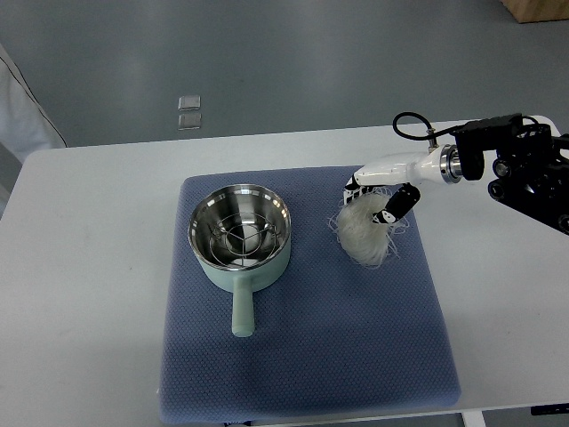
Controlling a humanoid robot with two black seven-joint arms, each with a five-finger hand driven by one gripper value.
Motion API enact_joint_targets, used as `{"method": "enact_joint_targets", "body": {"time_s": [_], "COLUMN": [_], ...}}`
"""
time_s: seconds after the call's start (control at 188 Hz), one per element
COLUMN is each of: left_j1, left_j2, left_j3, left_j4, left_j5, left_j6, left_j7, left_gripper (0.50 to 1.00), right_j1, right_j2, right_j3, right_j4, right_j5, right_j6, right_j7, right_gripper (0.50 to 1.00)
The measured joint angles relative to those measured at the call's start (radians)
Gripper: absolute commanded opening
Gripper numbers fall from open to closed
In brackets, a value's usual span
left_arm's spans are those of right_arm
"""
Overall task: Put vermicelli into pot with right hand
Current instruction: 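Lift the vermicelli with the right hand and carry it over the pot, then lower the vermicelli into the pot and open the right hand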
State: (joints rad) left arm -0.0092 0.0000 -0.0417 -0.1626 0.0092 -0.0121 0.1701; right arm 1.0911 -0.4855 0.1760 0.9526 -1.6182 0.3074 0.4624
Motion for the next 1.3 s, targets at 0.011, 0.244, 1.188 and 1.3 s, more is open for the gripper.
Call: {"method": "enact_joint_targets", "body": {"time_s": [0.011, 0.244, 1.188, 1.3], "left_j1": [0.0, 0.0, 0.001, 0.001], "left_j2": [0.0, 0.0, 0.0, 0.0], "left_j3": [0.0, 0.0, 0.0, 0.0], "left_j4": [0.0, 0.0, 0.0, 0.0], "left_j5": [0.0, 0.0, 0.0, 0.0], "left_j6": [0.0, 0.0, 0.0, 0.0], "left_j7": [0.0, 0.0, 0.0, 0.0], "left_gripper": [1.0, 1.0, 1.0, 1.0], "right_j1": [0.002, 0.066, 0.223, 0.184], "right_j2": [0.0, -0.008, 0.37, 0.391], "right_j3": [0.0, 0.004, 0.023, 0.023], "right_j4": [0.0, 0.0, -0.141, -0.148], "right_j5": [0.001, 0.054, 0.128, 0.125], "right_j6": [0.0, 0.01, -0.004, -0.022], "right_j7": [0.0, -0.003, -0.007, -0.017], "right_gripper": [0.562, 0.566, 0.607, 0.641]}}
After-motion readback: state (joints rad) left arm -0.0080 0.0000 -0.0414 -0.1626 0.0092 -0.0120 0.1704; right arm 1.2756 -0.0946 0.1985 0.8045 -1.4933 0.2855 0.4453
